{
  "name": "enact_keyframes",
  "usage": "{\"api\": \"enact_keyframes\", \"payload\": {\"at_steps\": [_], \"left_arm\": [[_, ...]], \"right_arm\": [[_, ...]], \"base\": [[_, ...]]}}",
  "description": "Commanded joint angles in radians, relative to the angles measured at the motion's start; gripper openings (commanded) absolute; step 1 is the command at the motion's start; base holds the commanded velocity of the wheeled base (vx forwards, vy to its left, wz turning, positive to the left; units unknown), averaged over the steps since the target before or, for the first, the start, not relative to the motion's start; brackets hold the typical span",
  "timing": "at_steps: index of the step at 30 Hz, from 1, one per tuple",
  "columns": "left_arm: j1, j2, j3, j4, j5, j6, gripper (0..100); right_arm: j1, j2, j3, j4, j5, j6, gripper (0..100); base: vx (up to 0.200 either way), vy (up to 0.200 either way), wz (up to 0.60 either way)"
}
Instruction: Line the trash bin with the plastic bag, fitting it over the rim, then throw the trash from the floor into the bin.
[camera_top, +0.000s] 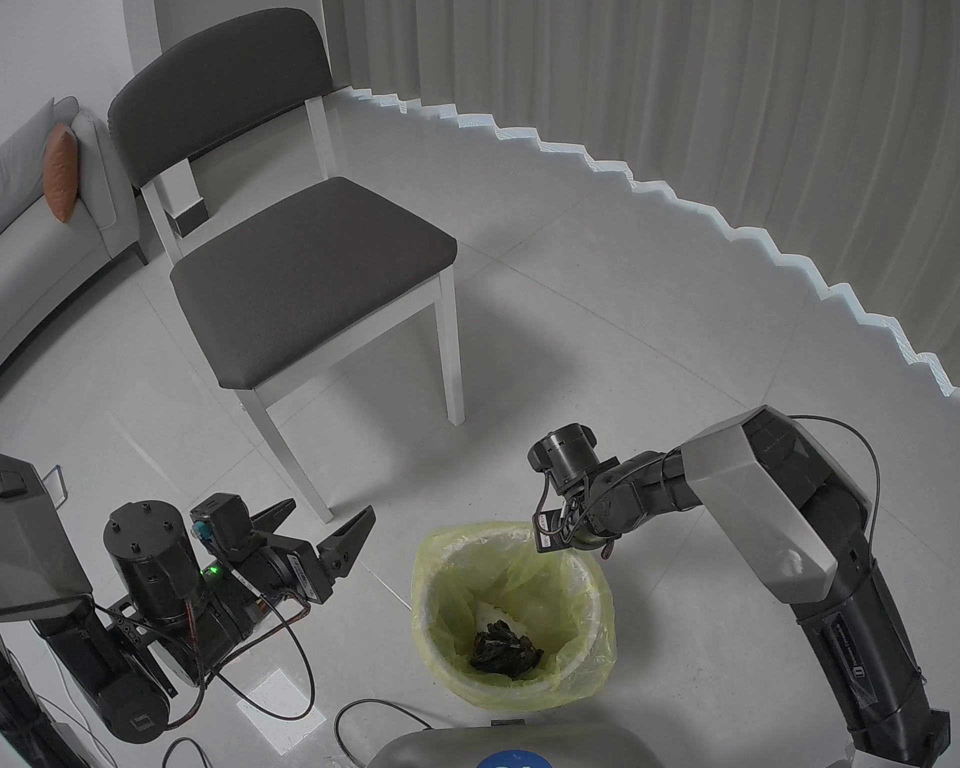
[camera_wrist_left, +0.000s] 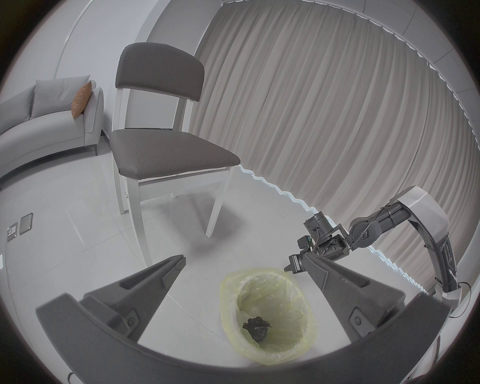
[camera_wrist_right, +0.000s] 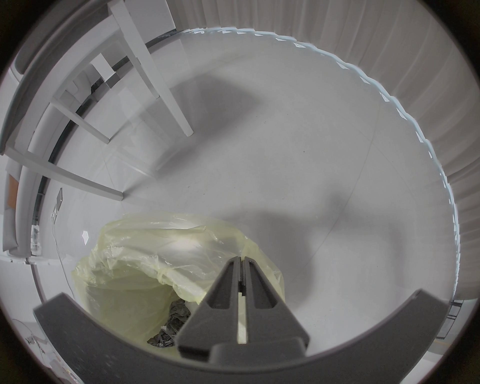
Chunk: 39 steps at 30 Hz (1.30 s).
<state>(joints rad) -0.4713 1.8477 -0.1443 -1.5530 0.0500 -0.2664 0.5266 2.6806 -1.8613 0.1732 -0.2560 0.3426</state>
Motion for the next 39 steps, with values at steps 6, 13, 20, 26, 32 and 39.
{"api": "enact_keyframes", "payload": {"at_steps": [6, 13, 20, 26, 32, 39], "left_arm": [[0.002, 0.002, -0.001, -0.012, 0.001, -0.007, 100], [0.002, 0.004, -0.001, -0.012, 0.001, -0.008, 100], [0.002, 0.004, -0.001, -0.012, 0.001, -0.008, 100], [0.002, 0.001, -0.001, -0.012, 0.001, -0.008, 100], [0.003, 0.004, -0.003, -0.012, -0.001, -0.008, 100], [0.002, 0.008, -0.006, -0.012, -0.002, -0.022, 100]], "right_arm": [[0.012, 0.076, -0.072, 0.0, -0.04, -0.042, 0], [0.007, 0.074, -0.078, -0.004, -0.043, -0.037, 0], [0.001, 0.027, -0.067, 0.002, -0.039, -0.028, 0], [0.001, 0.002, -0.027, 0.005, -0.04, -0.033, 100], [0.0, -0.015, -0.012, -0.004, -0.043, -0.03, 100], [-0.02, -0.067, 0.013, -0.004, -0.046, -0.031, 100]], "base": [[0.0, 0.0, 0.0], [0.0, 0.0, 0.0], [0.0, 0.0, 0.0], [0.0, 0.0, 0.0], [0.0, 0.0, 0.0], [0.0, 0.0, 0.0]]}}
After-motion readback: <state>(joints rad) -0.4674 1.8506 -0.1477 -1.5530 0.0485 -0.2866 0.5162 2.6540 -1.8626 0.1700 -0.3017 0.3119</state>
